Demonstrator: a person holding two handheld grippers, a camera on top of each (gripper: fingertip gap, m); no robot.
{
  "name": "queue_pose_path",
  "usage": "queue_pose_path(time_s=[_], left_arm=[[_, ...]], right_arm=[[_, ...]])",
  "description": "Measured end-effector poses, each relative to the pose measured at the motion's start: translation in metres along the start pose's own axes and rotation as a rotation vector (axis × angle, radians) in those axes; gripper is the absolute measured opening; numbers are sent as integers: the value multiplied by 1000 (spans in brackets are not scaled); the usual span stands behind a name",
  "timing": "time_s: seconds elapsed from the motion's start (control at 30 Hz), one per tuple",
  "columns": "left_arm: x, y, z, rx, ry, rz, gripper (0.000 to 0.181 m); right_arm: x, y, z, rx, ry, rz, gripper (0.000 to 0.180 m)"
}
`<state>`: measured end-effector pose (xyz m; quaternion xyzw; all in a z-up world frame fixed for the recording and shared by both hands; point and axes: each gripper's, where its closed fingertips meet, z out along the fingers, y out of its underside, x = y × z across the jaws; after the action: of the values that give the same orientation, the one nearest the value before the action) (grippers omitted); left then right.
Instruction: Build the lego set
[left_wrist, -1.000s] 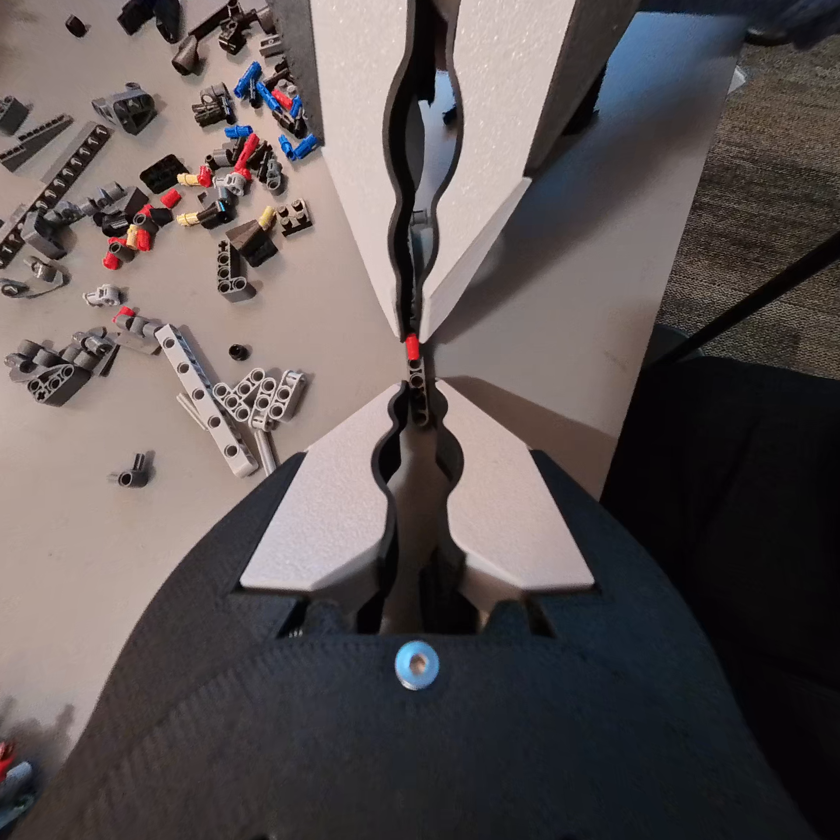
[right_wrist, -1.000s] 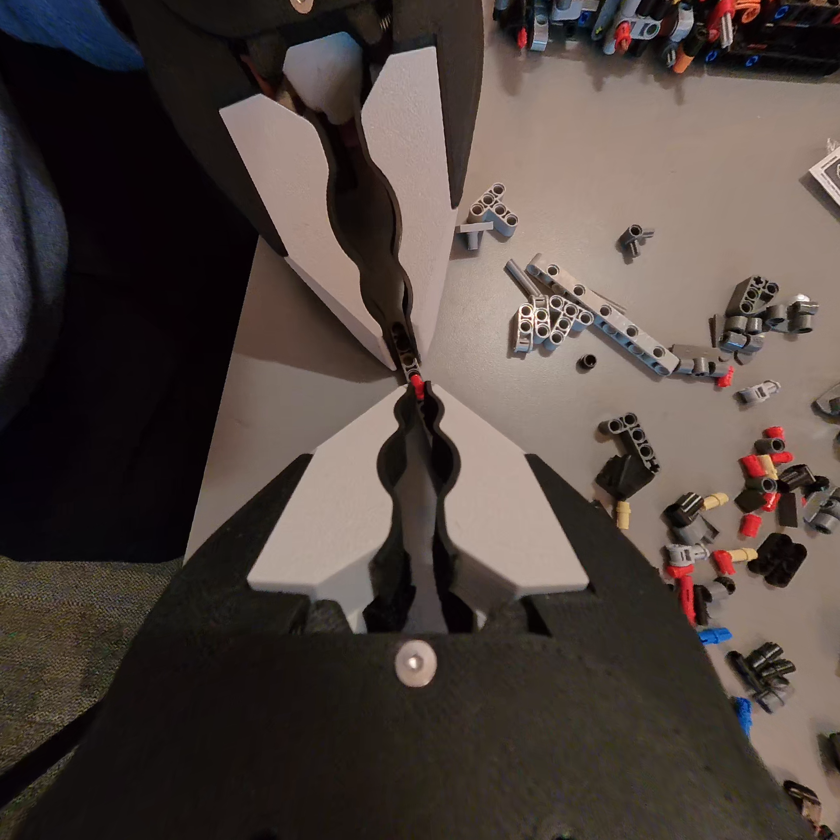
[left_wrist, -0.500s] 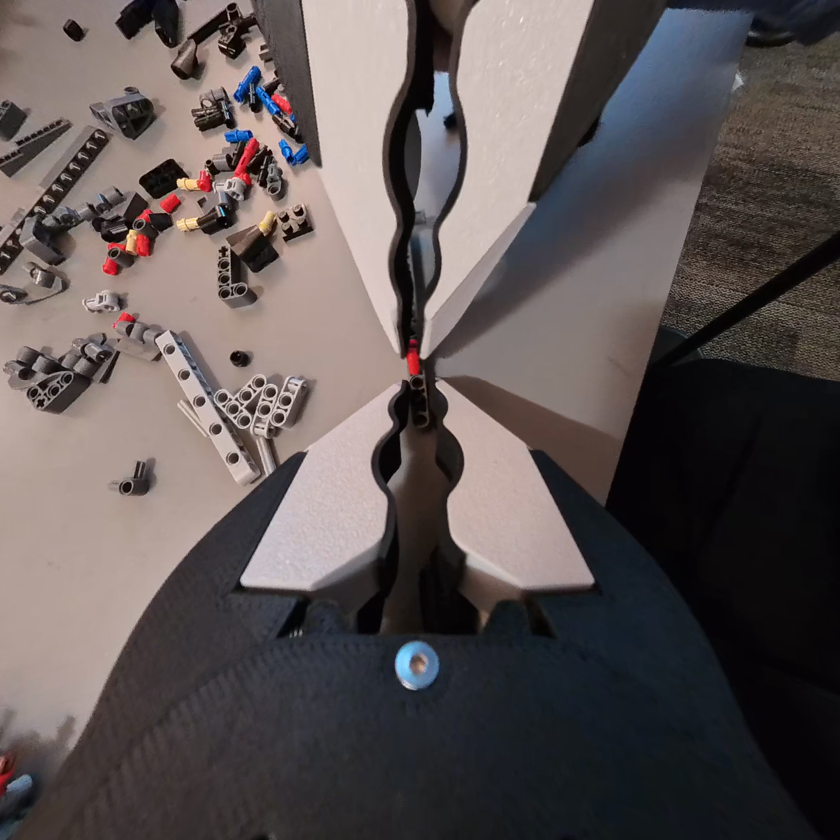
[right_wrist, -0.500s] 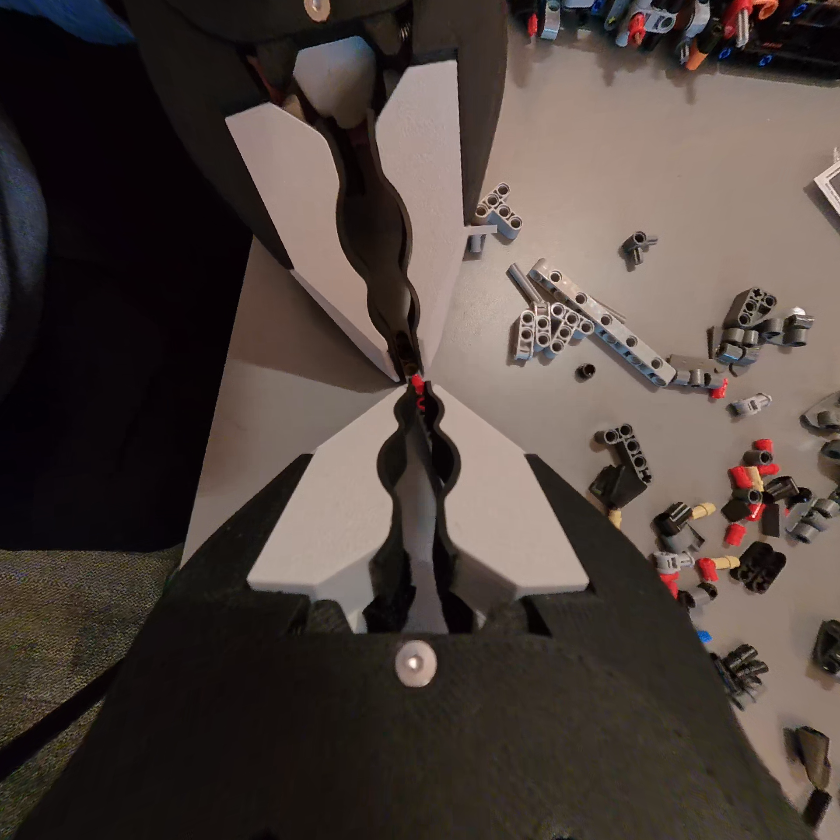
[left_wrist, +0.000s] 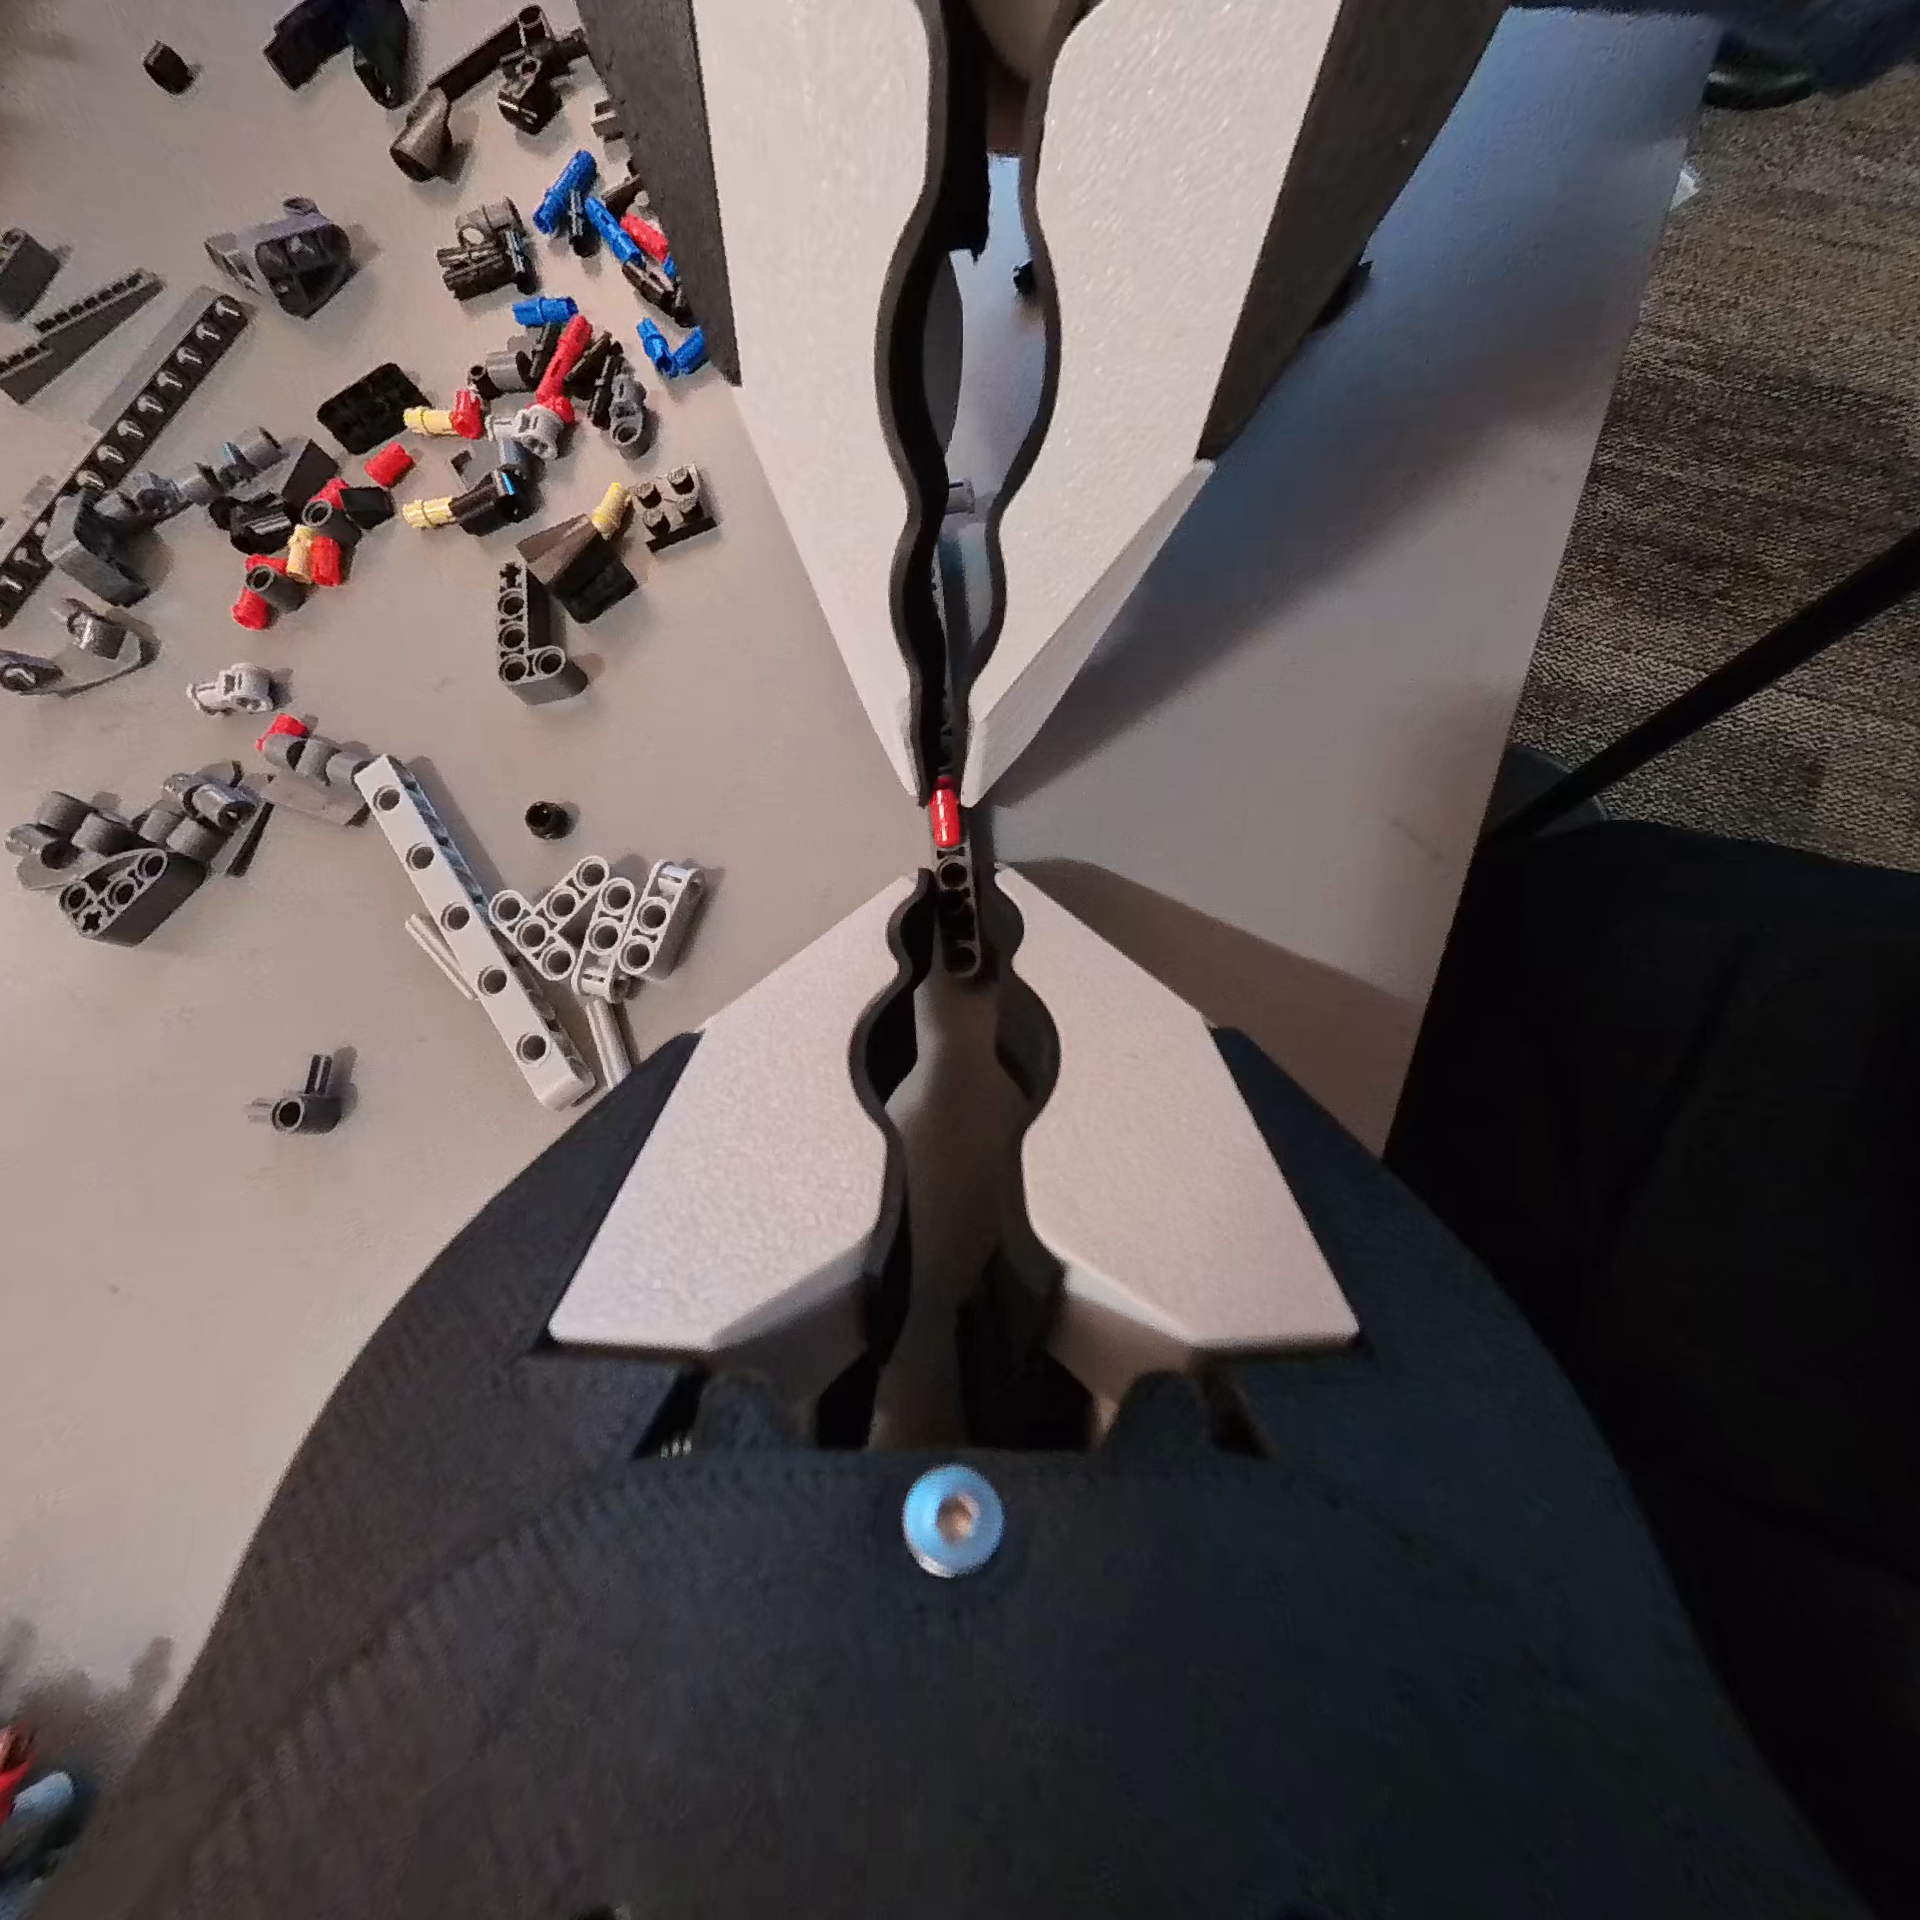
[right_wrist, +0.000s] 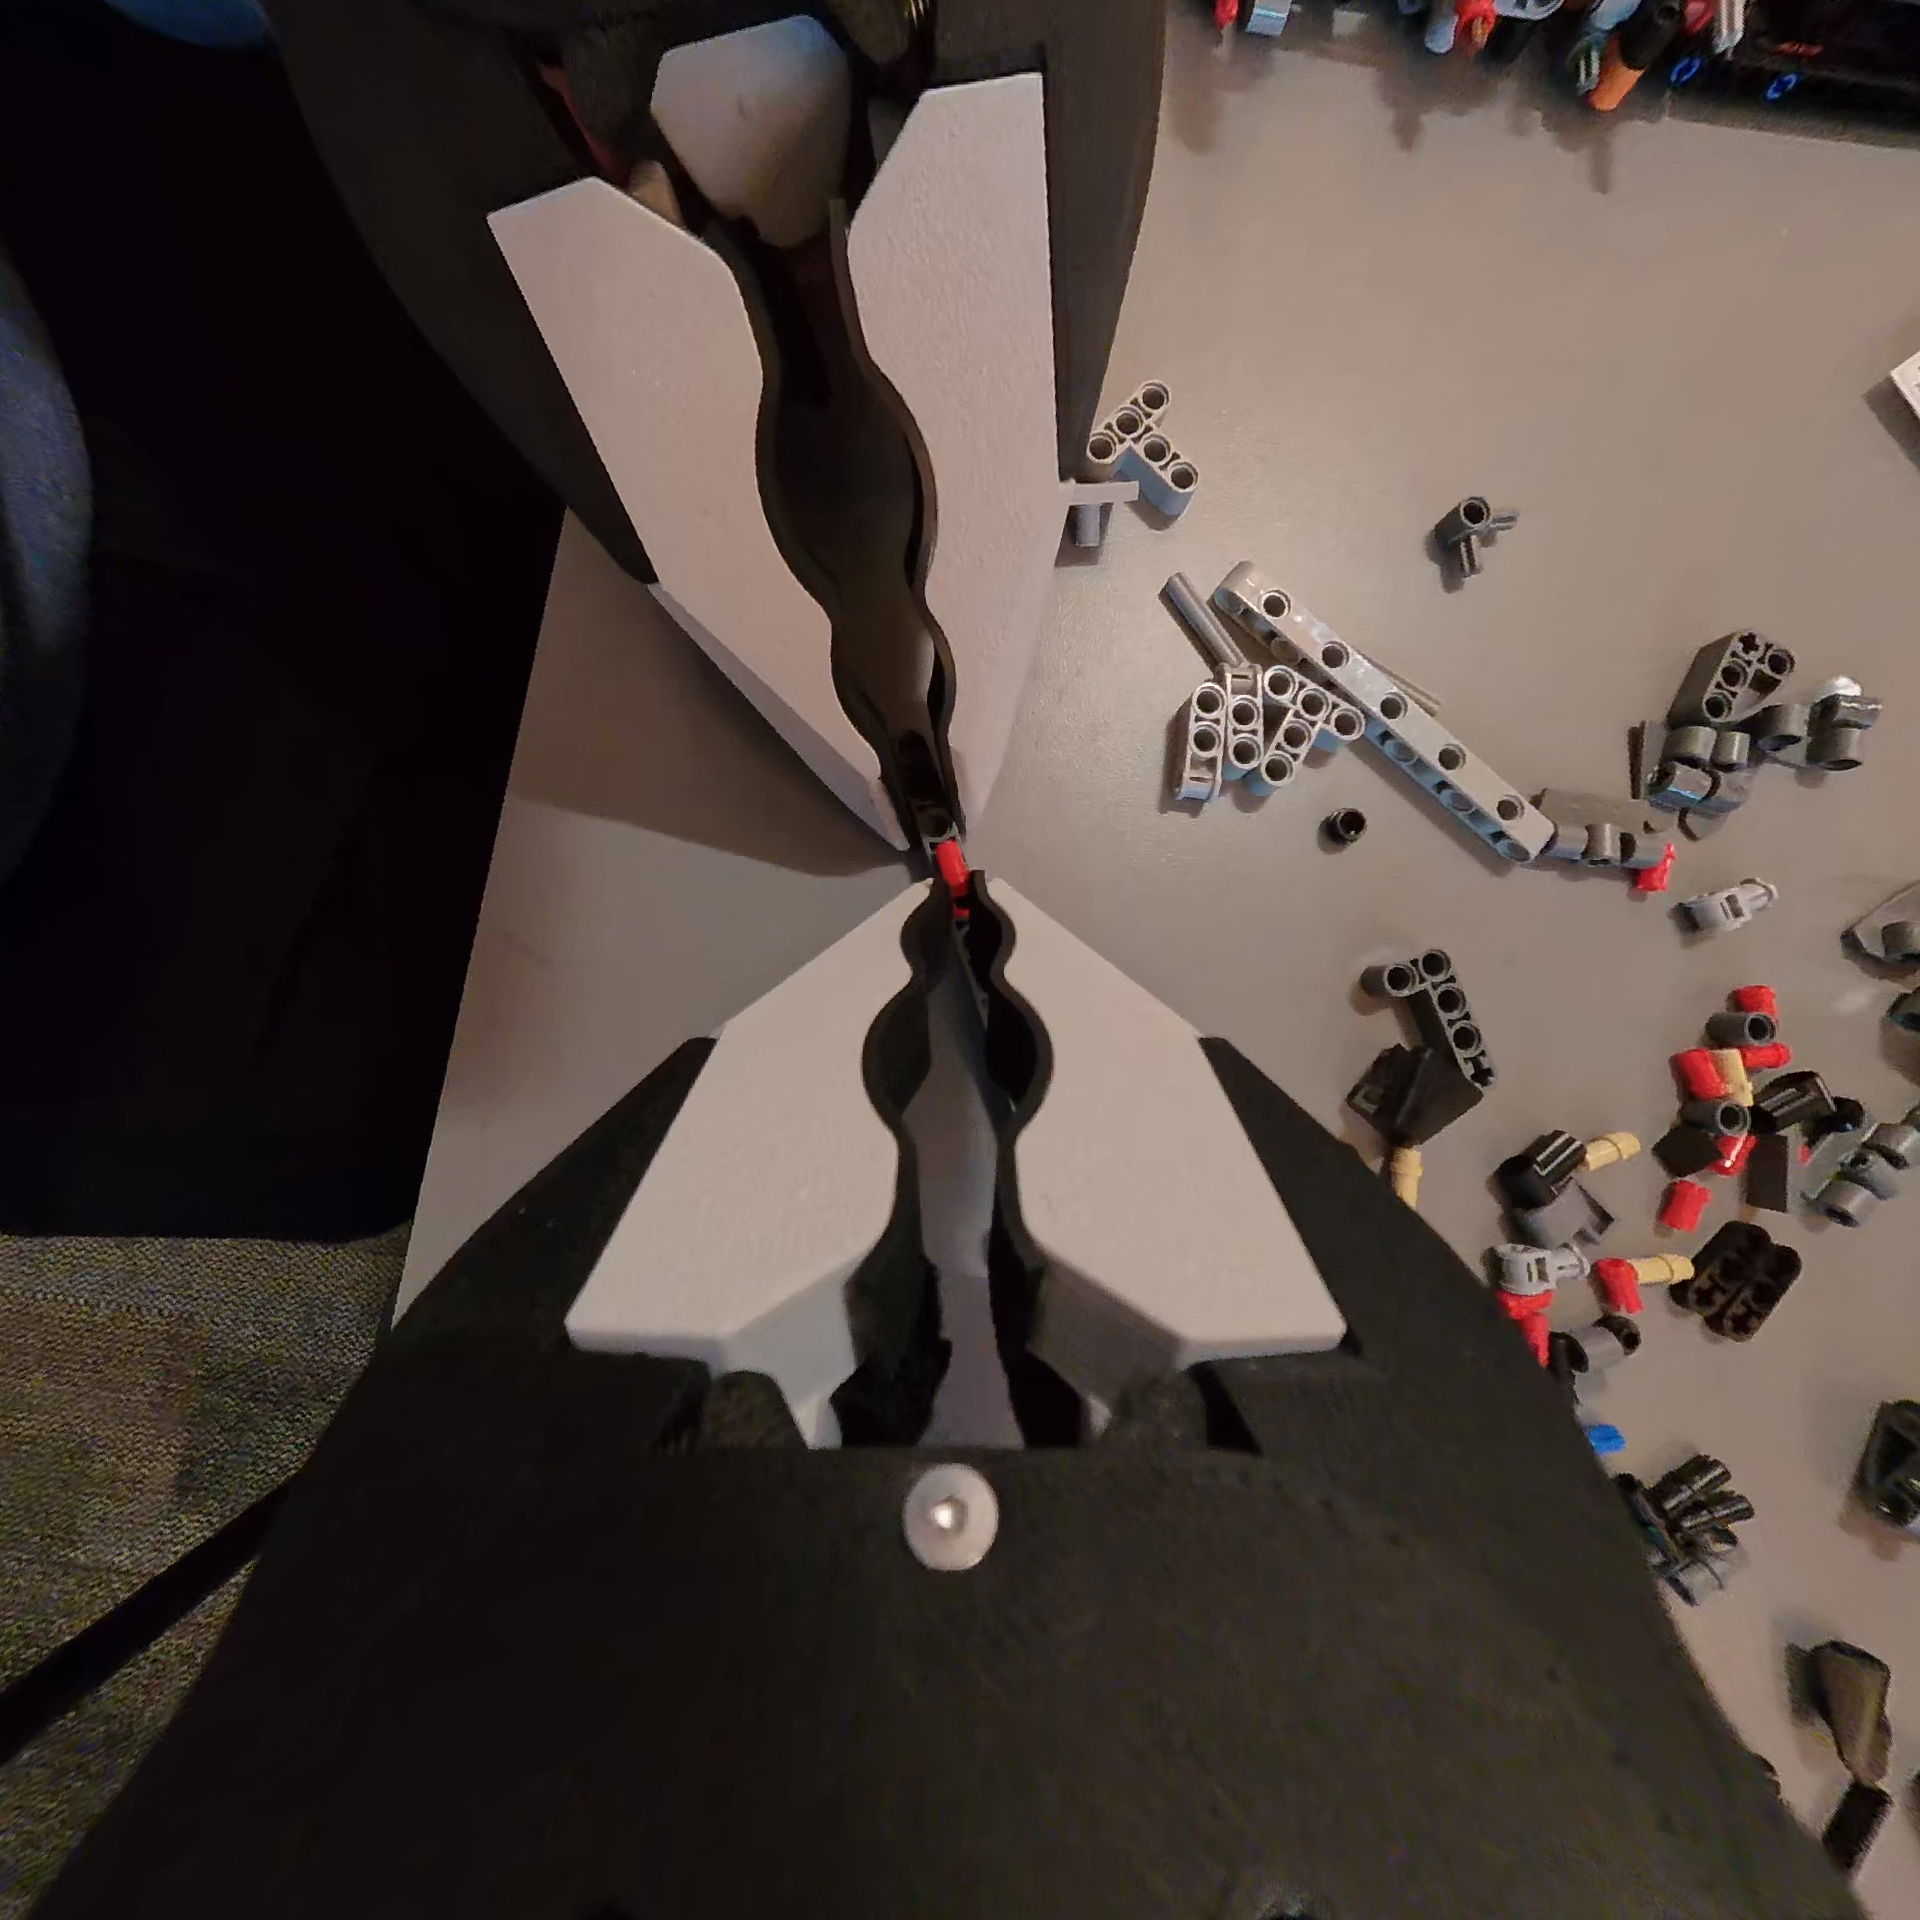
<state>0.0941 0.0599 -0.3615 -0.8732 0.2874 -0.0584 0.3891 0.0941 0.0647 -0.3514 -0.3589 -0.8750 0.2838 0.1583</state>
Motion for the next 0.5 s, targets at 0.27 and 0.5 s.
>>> queue_pose_path(time_s=[0.27,0.5], left_arm=[[0,0,0,0,1,2,6],[-7,-4,-2,26,-57,13,15]], right_arm=[[2,1,-2,-47,20,-30,0],[8,-2,-9,-35,36,-14,0]])
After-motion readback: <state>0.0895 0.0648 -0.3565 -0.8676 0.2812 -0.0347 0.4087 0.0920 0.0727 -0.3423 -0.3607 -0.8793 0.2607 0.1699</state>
